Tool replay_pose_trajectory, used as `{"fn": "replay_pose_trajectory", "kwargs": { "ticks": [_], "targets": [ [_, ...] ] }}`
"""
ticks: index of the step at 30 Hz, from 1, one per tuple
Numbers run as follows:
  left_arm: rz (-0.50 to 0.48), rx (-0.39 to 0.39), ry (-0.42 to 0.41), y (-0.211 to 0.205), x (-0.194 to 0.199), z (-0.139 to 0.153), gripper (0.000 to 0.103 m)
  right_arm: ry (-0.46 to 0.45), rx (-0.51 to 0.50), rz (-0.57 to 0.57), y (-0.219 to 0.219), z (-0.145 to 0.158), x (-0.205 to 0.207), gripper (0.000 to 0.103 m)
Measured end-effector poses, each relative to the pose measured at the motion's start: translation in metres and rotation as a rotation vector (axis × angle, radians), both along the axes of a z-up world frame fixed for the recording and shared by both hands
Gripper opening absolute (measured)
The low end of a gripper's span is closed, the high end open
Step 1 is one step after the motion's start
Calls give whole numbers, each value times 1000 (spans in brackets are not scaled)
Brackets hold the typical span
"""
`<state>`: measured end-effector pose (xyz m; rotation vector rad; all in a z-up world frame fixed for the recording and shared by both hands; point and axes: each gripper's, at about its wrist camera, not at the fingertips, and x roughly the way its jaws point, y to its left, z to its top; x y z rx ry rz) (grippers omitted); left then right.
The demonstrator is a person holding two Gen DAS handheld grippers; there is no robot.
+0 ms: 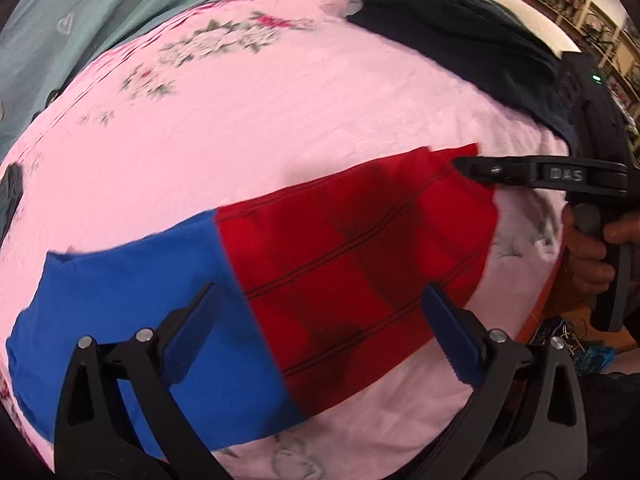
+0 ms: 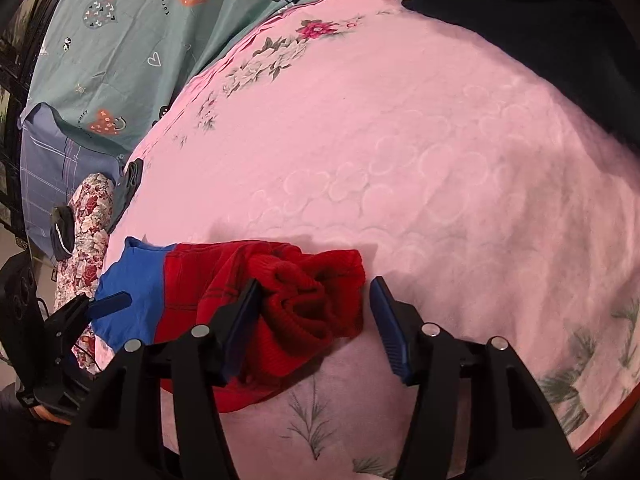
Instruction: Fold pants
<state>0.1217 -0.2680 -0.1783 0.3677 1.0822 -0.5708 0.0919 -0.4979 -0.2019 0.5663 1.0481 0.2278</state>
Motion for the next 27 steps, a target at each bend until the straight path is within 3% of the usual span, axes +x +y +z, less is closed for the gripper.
{"fn": "replay_pose_trajectory", "kwargs": {
  "ticks": [3,6,9,11,14,20,27],
  "targets": [
    [-72,-5,27,-22,-4,-10,101,24,23,6,1,-2,0,51],
    [-112,53,101,-37,-9,-42,100,42,51,14,-3,-5,3,52],
    [-124,63,66,-40,-14,-50,101,65,17,42,1,-2,7,51],
    [-120,58,79,-40,-11,-51,101,60,-40,70,8,0,8,37],
    [-137,61,77,-41,-11,-51,101,91,42,31,4,-4,6,26],
    [-105,6,63,-16,5,-30,101,29,48,-36,4,16,-7,16],
    [28,-75,-10,72,15,19,101,-135,-82,-28,56,88,-14,14]
  ]
}}
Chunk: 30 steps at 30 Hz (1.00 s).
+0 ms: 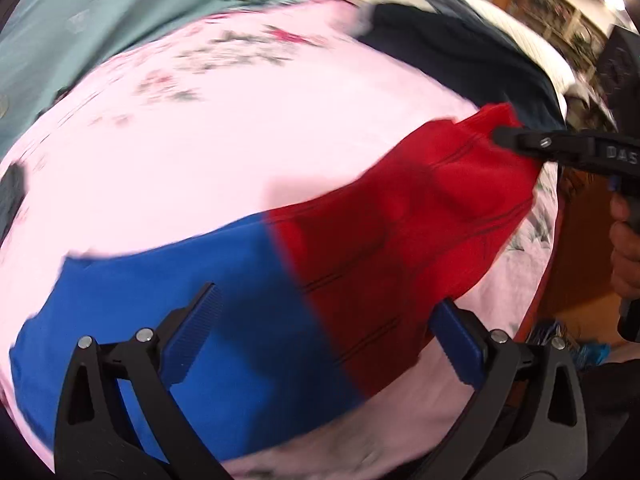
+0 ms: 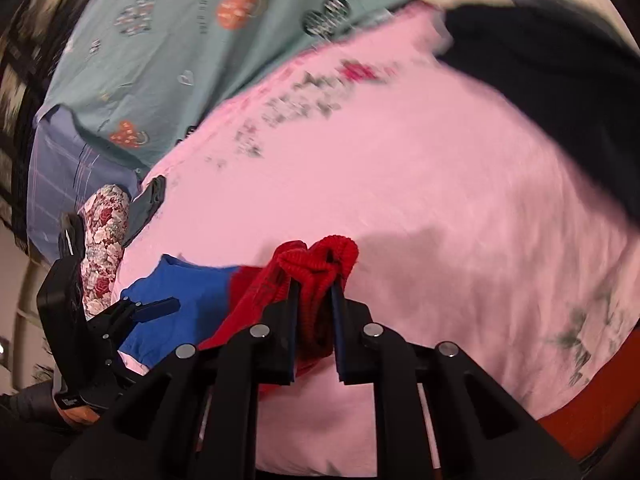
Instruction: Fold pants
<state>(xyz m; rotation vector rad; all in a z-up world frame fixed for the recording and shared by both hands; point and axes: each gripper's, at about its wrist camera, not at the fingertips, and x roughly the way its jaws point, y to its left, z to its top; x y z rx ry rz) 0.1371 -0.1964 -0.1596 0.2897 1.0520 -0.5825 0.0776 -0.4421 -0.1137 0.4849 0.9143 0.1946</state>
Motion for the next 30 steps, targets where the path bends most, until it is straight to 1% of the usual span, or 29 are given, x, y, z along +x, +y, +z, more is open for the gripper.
{"fn": "replay_pose_trajectory", "kwargs": {
  "ticks": [1,2,3,5,6,8,10,14,16,18,20,22,24,25,27,28,29,30],
  "targets": [
    [25,-24,5,19,0,8,101,-37,-38,14,17,15,1,14],
    [45,-34,2,34,-1,13,101,-59,-62,22,29,23,1,14],
    [64,-38,-6,50,-3,17,101,-90,-107,39,49,35,3,14],
    [118,-31,-44,86,-9,26,101,-132,-209,90,88,49,6,14],
    [146,-26,-57,103,-11,28,101,-141,-242,116,103,51,7,14],
    [223,-34,-59,147,-16,33,101,-163,-348,183,151,55,14,14],
    [296,-47,-54,187,-20,34,101,-178,-412,231,185,54,18,14],
    [430,-66,-33,264,-35,32,101,-145,-452,270,237,48,32,14],
    [479,-68,-29,291,-42,29,101,-126,-398,251,237,55,37,14],
    [504,-84,-25,306,-45,25,101,-93,-350,202,218,64,40,14],
    [490,-106,-18,303,-38,20,101,-67,-325,156,194,71,40,14],
    [423,-129,-20,282,-25,19,101,-45,-297,95,164,77,36,14],
    [341,-116,-36,251,-14,19,101,-37,-273,38,134,81,29,14],
    [288,-116,-54,227,-8,20,101,-37,-274,19,125,81,26,14],
    [192,-135,-61,181,2,21,101,-41,-286,-21,102,79,16,14],
    [137,-136,-69,152,7,21,101,-36,-285,-33,94,77,13,14],
    [94,-128,-78,124,10,20,101,-30,-276,-47,86,74,9,14],
    [66,-120,-81,106,11,17,101,-25,-265,-57,79,70,6,14]
  ]
}}
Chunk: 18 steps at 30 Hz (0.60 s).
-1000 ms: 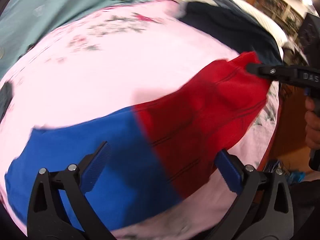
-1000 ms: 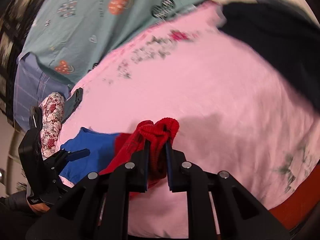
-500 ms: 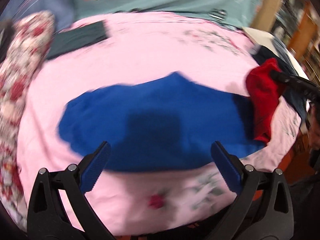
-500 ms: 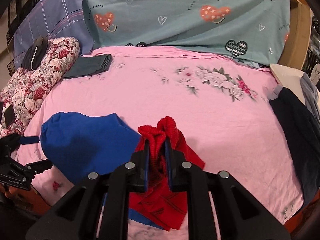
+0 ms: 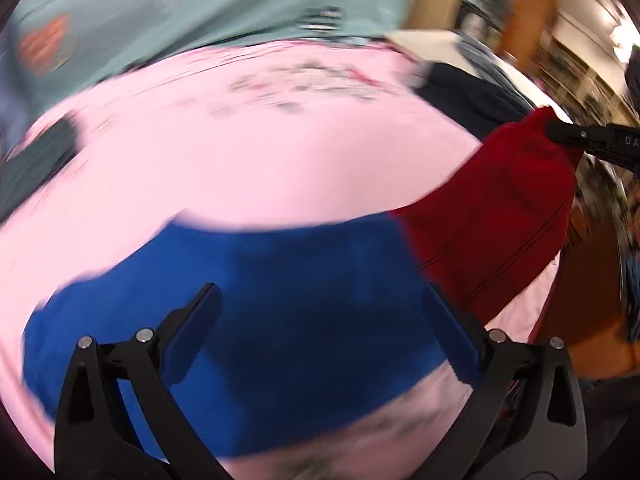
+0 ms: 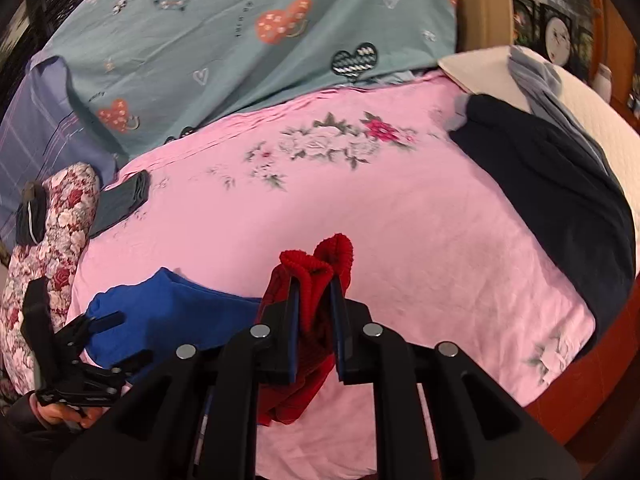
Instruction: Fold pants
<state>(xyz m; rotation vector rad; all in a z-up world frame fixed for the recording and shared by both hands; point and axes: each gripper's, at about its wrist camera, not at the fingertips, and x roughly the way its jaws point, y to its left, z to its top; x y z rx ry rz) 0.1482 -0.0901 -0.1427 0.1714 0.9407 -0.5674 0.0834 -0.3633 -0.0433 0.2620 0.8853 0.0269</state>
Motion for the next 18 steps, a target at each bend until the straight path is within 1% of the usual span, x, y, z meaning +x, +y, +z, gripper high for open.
{"fn": "replay_pose_trajectory", "kwargs": {
  "ticks": [1,3,4,6,8,9,10,12,13,15,17,18],
  "targets": [
    [-30,26,-5,-26,2,-6,101,2,12,-11,-8,-4,-3,14],
    [-56,85,-10,-66,4,-19,101,4,30,-20,-17,-10,-8,14],
    [-66,128,-17,-86,4,-29,101,2,43,-23,-23,-13,-10,14],
    [-112,238,-31,-119,-2,-54,101,3,60,-21,-29,-17,-10,14],
    [-157,314,-40,-137,-7,-71,99,11,78,-13,-35,-23,-8,14],
    [-159,329,-46,-137,-9,-73,99,18,81,-10,-36,-25,-8,14],
    [-155,317,-41,-133,-9,-69,99,30,77,-11,-38,-29,-6,14],
    [-111,240,-30,-113,-5,-49,99,31,66,-10,-41,-31,-5,14],
    [-59,189,-33,-91,-1,-33,101,27,66,-5,-41,-28,-5,14],
    [45,121,-34,-45,5,-8,101,16,42,10,-34,-20,-5,12],
    [184,94,-37,13,8,11,101,-5,1,48,-16,-10,-2,12],
    [255,94,-38,42,8,16,101,-22,-35,82,3,-3,0,12]
  ]
}}
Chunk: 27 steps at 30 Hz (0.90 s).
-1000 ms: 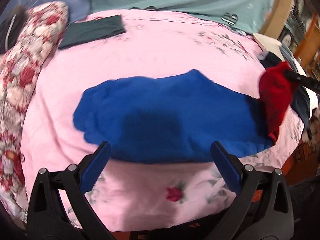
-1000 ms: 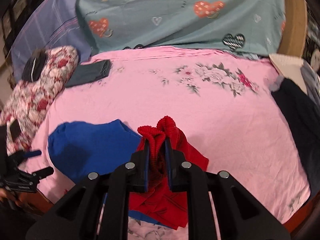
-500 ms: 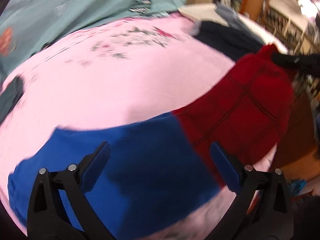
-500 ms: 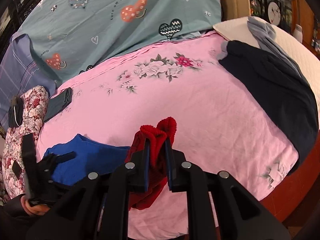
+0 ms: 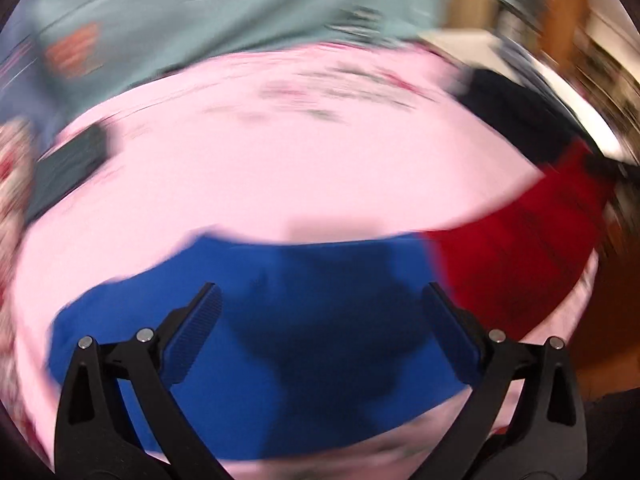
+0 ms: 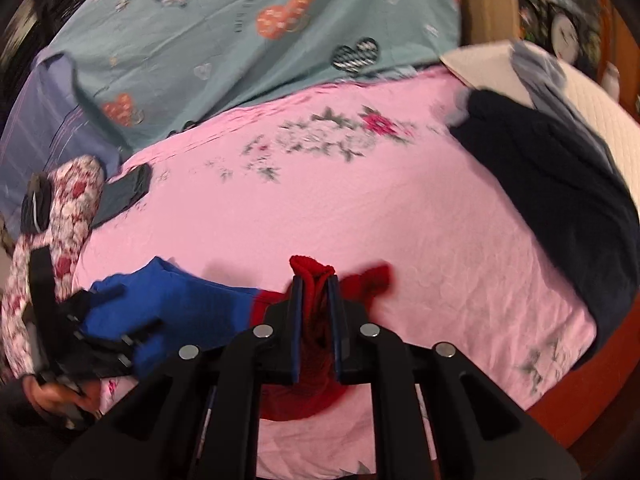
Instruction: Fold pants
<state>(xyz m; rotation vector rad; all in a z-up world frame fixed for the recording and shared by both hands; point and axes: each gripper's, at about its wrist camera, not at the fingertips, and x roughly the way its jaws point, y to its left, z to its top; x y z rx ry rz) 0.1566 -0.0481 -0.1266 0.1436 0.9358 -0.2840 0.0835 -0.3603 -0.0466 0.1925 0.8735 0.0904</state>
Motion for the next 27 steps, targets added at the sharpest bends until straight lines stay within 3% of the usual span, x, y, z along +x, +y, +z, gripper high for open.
{"fn": "replay_pose_trajectory", "kwargs": {
  "ticks": [3,6,7,13,17,21,24,27],
  "targets": [
    [156,35,-17,69,-5,9,101,-35,-38,106,55,4,9,10],
    [230,51,-7,112,-14,13,101,-32,-41,197,98,-5,16,9],
    [242,52,-5,119,-18,15,101,-24,-16,175,98,-7,18,10],
    [239,11,66,130,-25,-8,101,36,127,142,98,-26,39,5],
    [246,-51,68,139,-35,-5,101,52,143,204,153,-40,57,4],
    [253,-35,83,150,-39,-10,101,114,170,348,233,-84,60,5],
    [273,-43,105,159,-39,-14,101,180,113,412,261,-101,51,12],
    [301,-42,101,164,-37,-14,101,47,46,326,228,-75,30,51]
  ]
}}
